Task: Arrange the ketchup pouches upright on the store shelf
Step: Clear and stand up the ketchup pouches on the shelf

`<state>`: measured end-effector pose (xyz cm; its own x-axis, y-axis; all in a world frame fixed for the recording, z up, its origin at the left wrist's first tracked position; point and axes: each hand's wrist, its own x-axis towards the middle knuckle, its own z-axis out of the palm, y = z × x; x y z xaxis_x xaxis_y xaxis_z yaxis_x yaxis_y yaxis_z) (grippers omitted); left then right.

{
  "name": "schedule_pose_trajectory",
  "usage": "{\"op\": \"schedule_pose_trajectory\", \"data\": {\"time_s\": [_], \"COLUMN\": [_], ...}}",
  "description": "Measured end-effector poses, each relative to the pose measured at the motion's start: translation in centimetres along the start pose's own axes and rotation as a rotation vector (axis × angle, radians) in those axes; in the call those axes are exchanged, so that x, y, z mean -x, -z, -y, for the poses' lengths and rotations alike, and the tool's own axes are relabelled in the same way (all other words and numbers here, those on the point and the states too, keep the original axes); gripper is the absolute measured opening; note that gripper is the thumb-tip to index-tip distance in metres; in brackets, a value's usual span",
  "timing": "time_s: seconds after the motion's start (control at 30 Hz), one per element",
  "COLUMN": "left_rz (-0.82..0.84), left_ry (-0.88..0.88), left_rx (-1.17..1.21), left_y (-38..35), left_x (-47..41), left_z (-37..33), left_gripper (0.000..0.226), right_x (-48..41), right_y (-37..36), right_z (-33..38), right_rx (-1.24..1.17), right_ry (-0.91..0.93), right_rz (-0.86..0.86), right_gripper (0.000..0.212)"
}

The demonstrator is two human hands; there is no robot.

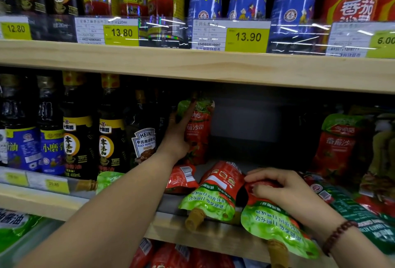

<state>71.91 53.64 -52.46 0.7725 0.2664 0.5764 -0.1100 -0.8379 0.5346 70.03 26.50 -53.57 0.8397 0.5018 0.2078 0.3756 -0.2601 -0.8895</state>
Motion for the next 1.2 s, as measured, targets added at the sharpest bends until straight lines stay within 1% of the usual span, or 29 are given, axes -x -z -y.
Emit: {"op": "schedule_pose_trajectory", "data": {"time_s": [0.17, 0.27, 0.33, 0.4, 0.5, 0.57, 0.7, 0.87, 1.0, 1.07, 1.2], "left_rz": [0.019, 0.079, 0.094, 0.031, -0.13, -0.132, 0.041, 0.26, 0.425, 0.48, 0.568], "left_ry": [0.036, 0.107, 0.144, 0.147, 0.118, 0.131, 0.151, 0.063, 0.027, 0.005, -0.006], "left_rx": [-0.019, -0.021, -0.004, -0.009, -0.037, 0.051, 0.286, 0.47, 0.54, 0.561, 0.619], "left_y": [0.2, 0.8, 0.8, 1.2, 1.7, 1.8, 1.6, 0.0, -1.4, -1.9, -3.2], "left_x": [0.2, 0.7, 0.8, 1.5, 3.0, 4.1, 5.2, 5.9, 6.0, 6.1, 6.8], "left_z": [-0.7, -1.5, -2.1, -2.8, -4.4, -5.4, -7.8, -11.6, -14.6, -15.9, -17.4], "left_gripper": [0.106, 0.111, 0.11, 0.099, 0.062, 0.048, 0.035, 0.023, 0.027, 0.028, 0.03], "right_x": [0.0, 0.2, 0.0, -0.1, 0.5, 0.8, 1.4, 1.9, 2.7, 3.2, 4.0], "right_y": [0.0, -0.2, -0.1, -0.1, -0.2, -0.3, 0.1, 2.4, 6.8, 9.5, 13.6], "right_z": [0.0, 0.2, 0.0, 0.1, 0.4, 0.8, 1.5, 2.9, 4.4, 4.6, 3.6], "right_rx": [-0.014, -0.017, -0.01, -0.011, -0.036, -0.035, -0.016, 0.015, 0.053, 0.101, 0.091], "right_ry": [-0.026, -0.033, -0.038, -0.035, -0.032, -0.008, 0.059, 0.085, 0.097, 0.09, 0.063], "right_rz": [0.0, -0.01, -0.015, -0.014, -0.039, -0.071, -0.107, -0.182, -0.246, -0.305, -0.416], "right_gripper": [0.017, 0.018, 0.018, 0.017, 0.015, 0.015, 0.018, 0.018, 0.018, 0.019, 0.019]}}
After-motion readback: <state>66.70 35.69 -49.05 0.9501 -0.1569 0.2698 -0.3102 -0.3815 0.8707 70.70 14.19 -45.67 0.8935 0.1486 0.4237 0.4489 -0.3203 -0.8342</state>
